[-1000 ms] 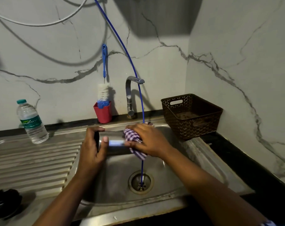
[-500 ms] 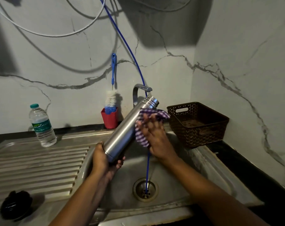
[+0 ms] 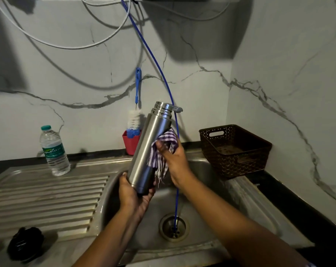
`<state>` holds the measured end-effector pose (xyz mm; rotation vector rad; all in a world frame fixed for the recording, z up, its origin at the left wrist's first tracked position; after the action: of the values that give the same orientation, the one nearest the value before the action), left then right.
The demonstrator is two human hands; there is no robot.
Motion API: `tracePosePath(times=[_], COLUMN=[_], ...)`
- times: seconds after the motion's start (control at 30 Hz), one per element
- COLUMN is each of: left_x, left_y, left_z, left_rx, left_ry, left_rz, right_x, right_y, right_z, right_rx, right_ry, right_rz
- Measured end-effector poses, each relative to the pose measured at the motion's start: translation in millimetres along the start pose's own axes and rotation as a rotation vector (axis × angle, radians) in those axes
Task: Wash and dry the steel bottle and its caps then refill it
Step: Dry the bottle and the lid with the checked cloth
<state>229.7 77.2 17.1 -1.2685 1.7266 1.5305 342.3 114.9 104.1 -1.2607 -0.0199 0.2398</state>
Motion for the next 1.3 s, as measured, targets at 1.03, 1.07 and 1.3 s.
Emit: tracePosePath(times=[1.03, 1.07, 1.3], left_x=[-91.8, -112.2, -139.5], left_y=[82.8, 83.8, 80.7], left_z=[-32.1, -39.2, -38.1], left_rx=[-0.682, -0.751, -1.163], left_ry=[-0.369, -0.410, -0.213], left_rz=[1.238, 1.420, 2.095], right_x=[43.9, 43.0, 30.9], right_y=[25.6, 24.4, 7.0], right_z=[-28.0, -29.5, -40.6], right_rx=[-0.033, 0.005, 0.238], right_ry=[-0.002, 0.002, -0.035], right_rz=[-0.878, -0.946, -1.270])
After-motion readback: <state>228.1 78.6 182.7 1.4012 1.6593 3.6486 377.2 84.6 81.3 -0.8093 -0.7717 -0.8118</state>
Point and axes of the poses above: each hand's wrist, its own z-axis towards the middle knuckle, its own x-axis out of the back of the hand, y = z × x, the point moved 8 cm from there along z, towards the middle knuckle, and after that the axes turned 12 degrees about -z, right-handed, at the moved point
